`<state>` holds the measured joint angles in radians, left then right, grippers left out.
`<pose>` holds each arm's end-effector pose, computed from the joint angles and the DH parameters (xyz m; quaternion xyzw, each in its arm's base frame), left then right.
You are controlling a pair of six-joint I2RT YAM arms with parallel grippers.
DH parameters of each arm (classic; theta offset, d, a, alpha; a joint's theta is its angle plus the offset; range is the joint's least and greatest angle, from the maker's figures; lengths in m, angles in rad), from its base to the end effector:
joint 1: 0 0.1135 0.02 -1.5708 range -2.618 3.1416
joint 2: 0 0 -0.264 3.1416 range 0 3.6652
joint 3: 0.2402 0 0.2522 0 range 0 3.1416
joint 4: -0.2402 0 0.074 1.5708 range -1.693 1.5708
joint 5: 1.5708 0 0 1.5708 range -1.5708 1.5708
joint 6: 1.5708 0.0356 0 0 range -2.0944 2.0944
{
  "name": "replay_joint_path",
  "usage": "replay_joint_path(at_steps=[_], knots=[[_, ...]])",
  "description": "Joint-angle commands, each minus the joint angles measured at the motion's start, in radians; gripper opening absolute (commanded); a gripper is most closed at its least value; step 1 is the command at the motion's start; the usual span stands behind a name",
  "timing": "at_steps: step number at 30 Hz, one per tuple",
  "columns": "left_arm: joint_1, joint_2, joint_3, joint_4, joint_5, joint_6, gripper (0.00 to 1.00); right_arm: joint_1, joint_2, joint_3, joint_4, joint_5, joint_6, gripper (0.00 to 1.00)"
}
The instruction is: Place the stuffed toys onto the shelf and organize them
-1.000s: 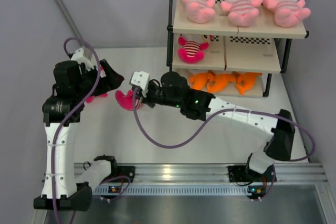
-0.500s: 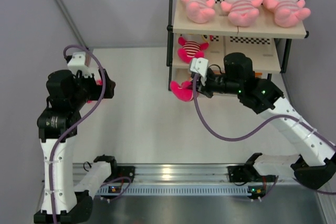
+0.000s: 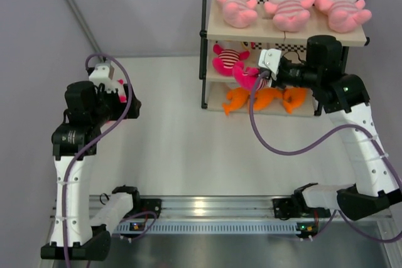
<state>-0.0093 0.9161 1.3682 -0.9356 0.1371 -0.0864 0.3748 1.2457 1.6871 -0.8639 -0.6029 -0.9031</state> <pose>0.1501 -0.0063 0.4331 0.0025 0.8545 -0.0832 0.5127 0.2027 0.1014 0.4802 -0.6076 0.5475 0.1052 0.5657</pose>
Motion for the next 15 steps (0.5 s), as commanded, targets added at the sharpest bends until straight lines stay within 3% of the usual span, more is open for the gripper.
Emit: replay_joint_path(at_steps=[1, 8, 15], knots=[[0.002, -0.014, 0.003, 0.046, -0.014, 0.019, 0.99, -0.057, 0.069, 0.081, -0.017, -0.093, -0.14, 0.0], [0.002, 0.013, 0.009, 0.058, -0.016, 0.014, 0.99, -0.152, 0.084, -0.01, 0.1, -0.195, -0.165, 0.0], [0.002, 0.044, 0.017, 0.061, 0.033, -0.001, 0.99, -0.244, 0.048, -0.289, 0.279, -0.297, -0.092, 0.0]])
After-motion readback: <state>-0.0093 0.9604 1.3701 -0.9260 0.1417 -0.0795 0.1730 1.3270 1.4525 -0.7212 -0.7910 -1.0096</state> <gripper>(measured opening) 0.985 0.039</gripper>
